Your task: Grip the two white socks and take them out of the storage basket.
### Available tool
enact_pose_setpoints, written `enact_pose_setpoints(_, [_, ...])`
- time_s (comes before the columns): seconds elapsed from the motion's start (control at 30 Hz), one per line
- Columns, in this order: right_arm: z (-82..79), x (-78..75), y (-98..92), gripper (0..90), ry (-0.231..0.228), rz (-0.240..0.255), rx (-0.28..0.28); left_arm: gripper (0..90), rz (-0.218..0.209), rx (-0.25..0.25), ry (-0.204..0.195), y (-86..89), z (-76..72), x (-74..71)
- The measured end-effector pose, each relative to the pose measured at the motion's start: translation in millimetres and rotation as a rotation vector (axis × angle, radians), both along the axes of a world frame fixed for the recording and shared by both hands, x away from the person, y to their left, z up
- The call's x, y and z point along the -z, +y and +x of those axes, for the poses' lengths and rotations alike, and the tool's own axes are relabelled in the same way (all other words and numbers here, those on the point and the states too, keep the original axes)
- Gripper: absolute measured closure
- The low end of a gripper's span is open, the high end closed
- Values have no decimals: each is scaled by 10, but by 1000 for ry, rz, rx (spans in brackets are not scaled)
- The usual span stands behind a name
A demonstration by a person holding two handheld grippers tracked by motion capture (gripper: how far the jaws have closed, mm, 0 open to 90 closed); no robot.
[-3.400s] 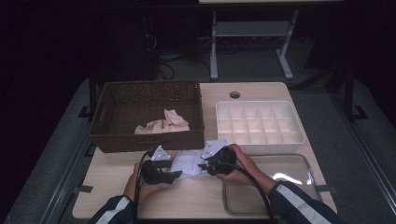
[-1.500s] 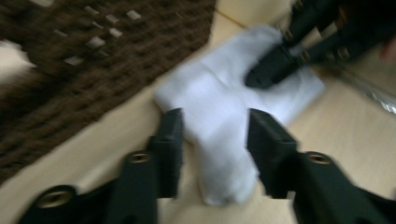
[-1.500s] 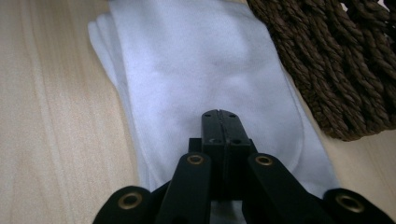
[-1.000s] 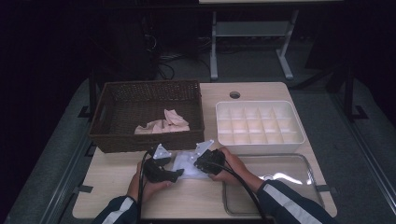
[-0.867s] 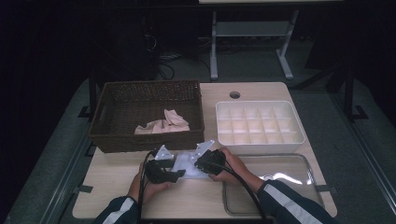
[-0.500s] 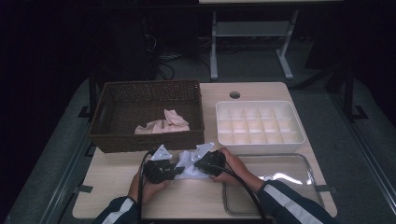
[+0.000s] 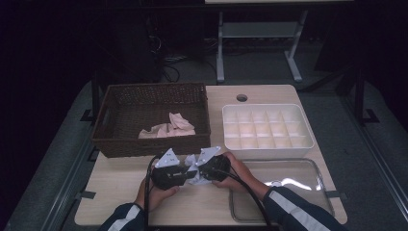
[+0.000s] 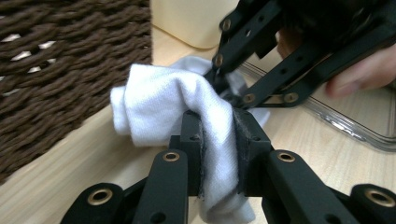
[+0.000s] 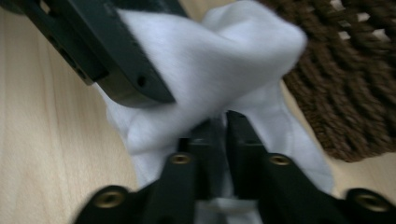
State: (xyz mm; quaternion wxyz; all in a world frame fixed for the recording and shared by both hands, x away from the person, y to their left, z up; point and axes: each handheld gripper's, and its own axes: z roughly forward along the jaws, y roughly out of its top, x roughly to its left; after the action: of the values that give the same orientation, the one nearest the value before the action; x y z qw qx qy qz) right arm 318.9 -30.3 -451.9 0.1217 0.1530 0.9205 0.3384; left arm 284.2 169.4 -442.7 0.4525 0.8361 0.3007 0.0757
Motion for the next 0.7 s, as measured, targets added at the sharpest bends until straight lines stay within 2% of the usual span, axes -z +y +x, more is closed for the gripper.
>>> enact_pose_setpoints(0.03, [8,-35,-35,719,-2,12,1,748,11,-9,-1,16,-1,-4])
enact_pose_setpoints(0.1, [6,-149,-151,695,9,56,1,743,-2,-10,18,37,1,3])
enact_pose_setpoints(0.17, [-26,-276,-283,684,-12,79,10,743,23,-11,14,31,3,15])
enact_pose_setpoints(0.2, [-41,-323,-350,682,-5,93,16,742,21,-12,17,29,4,16])
enact_pose_setpoints(0.23, [-50,-350,-412,681,6,95,20,742,23,-13,15,24,3,12])
enact_pose_setpoints(0.27, [-76,-363,-459,681,4,71,30,742,26,-15,14,20,1,7])
enact_pose_setpoints(0.3, [-99,-360,-502,685,-27,35,28,740,25,-14,15,23,0,4])
enact_pose_setpoints(0.33, [-113,-341,-541,698,-27,16,30,736,20,-16,16,24,1,5])
enact_pose_setpoints(0.5, [-53,-115,-589,727,57,-25,77,724,27,-5,4,-29,33,-30])
enact_pose_setpoints(0.53, [-38,-65,-571,726,61,-43,72,719,30,-1,-5,-41,33,-39])
enact_pose_setpoints(0.6, [-18,-18,-550,727,68,-47,73,714,13,8,-9,-65,49,-50])
enact_pose_setpoints(0.7, [7,4,-530,727,70,-45,69,709,14,3,-14,-106,92,-53])
